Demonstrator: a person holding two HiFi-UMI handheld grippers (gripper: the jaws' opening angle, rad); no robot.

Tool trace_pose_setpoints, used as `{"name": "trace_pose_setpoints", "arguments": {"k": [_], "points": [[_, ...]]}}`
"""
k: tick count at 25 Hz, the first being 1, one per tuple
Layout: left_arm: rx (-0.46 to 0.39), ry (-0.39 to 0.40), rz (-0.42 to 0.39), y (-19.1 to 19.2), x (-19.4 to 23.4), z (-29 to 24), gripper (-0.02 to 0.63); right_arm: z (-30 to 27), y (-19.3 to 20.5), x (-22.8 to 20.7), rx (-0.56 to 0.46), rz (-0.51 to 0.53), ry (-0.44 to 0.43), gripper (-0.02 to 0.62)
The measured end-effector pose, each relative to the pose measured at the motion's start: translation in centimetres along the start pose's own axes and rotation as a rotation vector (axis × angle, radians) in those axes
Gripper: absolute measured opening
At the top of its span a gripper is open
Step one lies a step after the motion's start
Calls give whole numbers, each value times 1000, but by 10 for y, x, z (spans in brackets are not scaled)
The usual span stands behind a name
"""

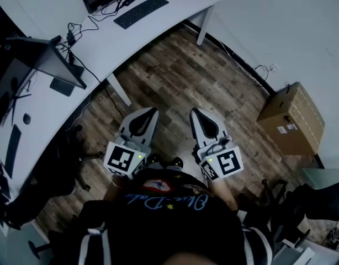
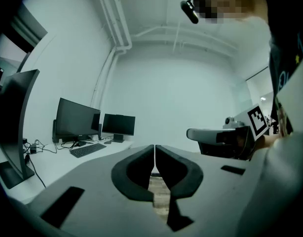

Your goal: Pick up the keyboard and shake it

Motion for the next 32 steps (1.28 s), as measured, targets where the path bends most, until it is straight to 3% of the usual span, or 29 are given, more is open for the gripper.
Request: {"name": "trace_pose_setpoints", "arguments": {"k": [12,15,16,18,32], "points": [[32,-8,5,6,-23,-11,8,21,0,-22,17,-2,14,8],[48,-19,2,7,-29,-15,11,25,0,-30,28,-15,17,100],[44,-22,1,7,-31,-17,22,27,1,-33,32,-18,18,108],[36,-26,6,7,-36,-20,105,32,1,-38,37,-20,18,123],[82,-58,-15,12,-68,-28,138,67,1,-68,6,-62,36,149]]}}
Point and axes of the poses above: the fingertips, and each gripper's own axes: z backward along the fingers, x to its left, y out of its underside, the point moved 10 cm from there along z, backward along the fingers, and after that the axes turned 7 degrees about -x, right-handed, at the moved point
